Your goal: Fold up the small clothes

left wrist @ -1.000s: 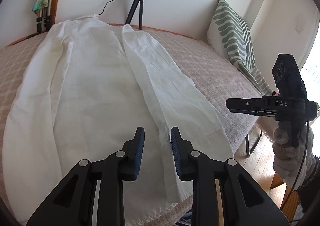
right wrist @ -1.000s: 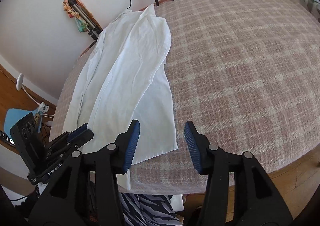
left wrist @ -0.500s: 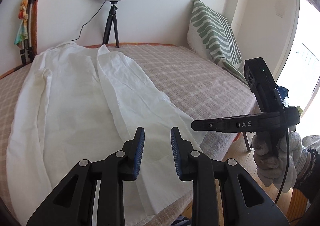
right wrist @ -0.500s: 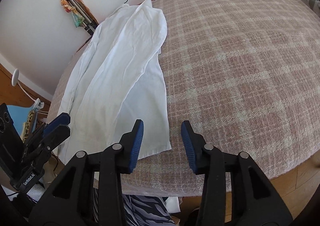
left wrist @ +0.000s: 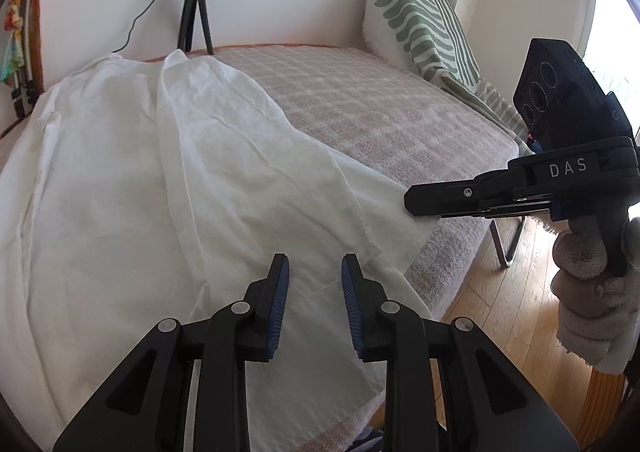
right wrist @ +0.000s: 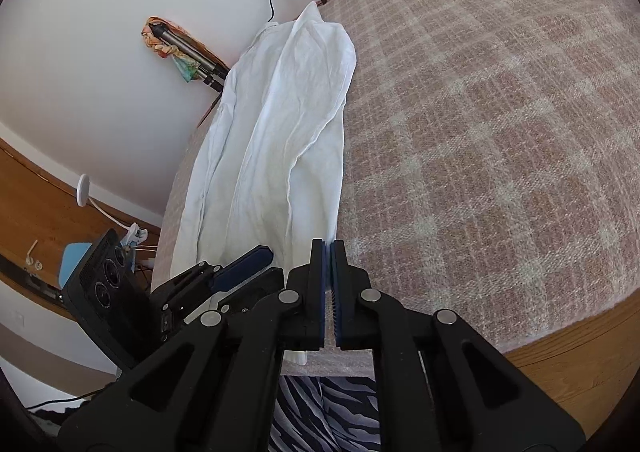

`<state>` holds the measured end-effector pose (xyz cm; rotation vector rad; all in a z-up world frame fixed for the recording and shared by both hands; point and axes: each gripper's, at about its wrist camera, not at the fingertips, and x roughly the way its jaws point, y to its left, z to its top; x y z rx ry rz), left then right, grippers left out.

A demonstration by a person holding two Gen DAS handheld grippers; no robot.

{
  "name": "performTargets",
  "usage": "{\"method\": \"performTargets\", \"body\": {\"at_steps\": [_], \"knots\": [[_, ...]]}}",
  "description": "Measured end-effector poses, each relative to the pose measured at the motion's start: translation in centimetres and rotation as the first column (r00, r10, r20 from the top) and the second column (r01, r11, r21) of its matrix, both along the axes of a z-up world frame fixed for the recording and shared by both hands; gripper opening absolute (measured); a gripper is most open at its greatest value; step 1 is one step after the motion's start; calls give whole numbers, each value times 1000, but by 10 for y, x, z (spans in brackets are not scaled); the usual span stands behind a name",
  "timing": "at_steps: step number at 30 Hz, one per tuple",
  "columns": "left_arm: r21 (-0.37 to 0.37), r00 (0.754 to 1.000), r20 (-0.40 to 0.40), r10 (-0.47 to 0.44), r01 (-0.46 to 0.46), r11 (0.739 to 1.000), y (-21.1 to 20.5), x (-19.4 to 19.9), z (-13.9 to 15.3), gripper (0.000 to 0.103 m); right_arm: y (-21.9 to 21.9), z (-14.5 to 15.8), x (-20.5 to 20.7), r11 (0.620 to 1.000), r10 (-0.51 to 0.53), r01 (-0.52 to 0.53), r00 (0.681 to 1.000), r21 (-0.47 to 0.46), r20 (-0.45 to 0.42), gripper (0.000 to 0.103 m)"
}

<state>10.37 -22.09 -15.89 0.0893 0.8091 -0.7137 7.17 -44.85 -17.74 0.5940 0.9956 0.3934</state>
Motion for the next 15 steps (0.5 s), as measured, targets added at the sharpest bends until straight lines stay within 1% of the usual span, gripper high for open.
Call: {"method": "performTargets", "body": {"at_steps": [1, 2, 3, 4, 5, 7, 9, 10, 11, 12, 13, 15], "knots": [[-4, 1000, -4, 0, 0, 1000, 1, 0, 1, 25, 0, -3, 1, 1000, 3, -3, 1000, 10, -10, 23], [-9, 1000, -11, -2, 2, 1000, 1, 0, 1, 25, 1, -5, 2, 1000, 3, -3, 1000, 11, -19, 34], [-14, 1000, -18, -3, 3, 1000, 3, 0, 2, 25, 1, -6, 2, 1000, -1, 1, 1000, 16, -16, 54], [-18, 1000, -22, -4, 4, 1000, 4, 1, 3, 25, 1, -6, 2, 1000, -7, 7, 1000, 26, 0, 63], [-17, 1000, -25, -2, 2, 1000, 5, 1, 3, 25, 2, -5, 2, 1000, -15, 15, 1000, 25, 9, 63], [-30, 999, -36, 6, -7, 1000, 10, 1, 4, 25, 7, -4, 7, 1000, -27, 28, 999, -7, 19, 63], [-54, 998, -50, 22, -25, 998, 19, 2, 8, 25, 17, -3, 14, 997, -37, 38, 999, -70, 21, 54], [-71, 998, -55, 37, -41, 997, 25, 1, 10, 25, 23, -2, 16, 993, -38, 41, 999, -107, 24, 38], [-94, 997, -62, 54, -60, 994, 32, 1, 13, 25, 30, -2, 20, 990, -28, 30, 1000, -139, 14, 19], [-121, 995, -72, 70, -79, 990, 42, 1, 17, 25, 36, -2, 22, 986, -23, 23, 1000, -165, 3, 12], [-142, 993, -81, 87, -98, 985, 50, 2, 19, 25, 43, -2, 23, 981, -25, 24, 1000, -194, -2, 9], [-171, 989, -83, 123, -135, 976, 69, 2, 26, 25, 55, 4, 22, 962, -36, 41, 999, -271, 21, 7]]}}
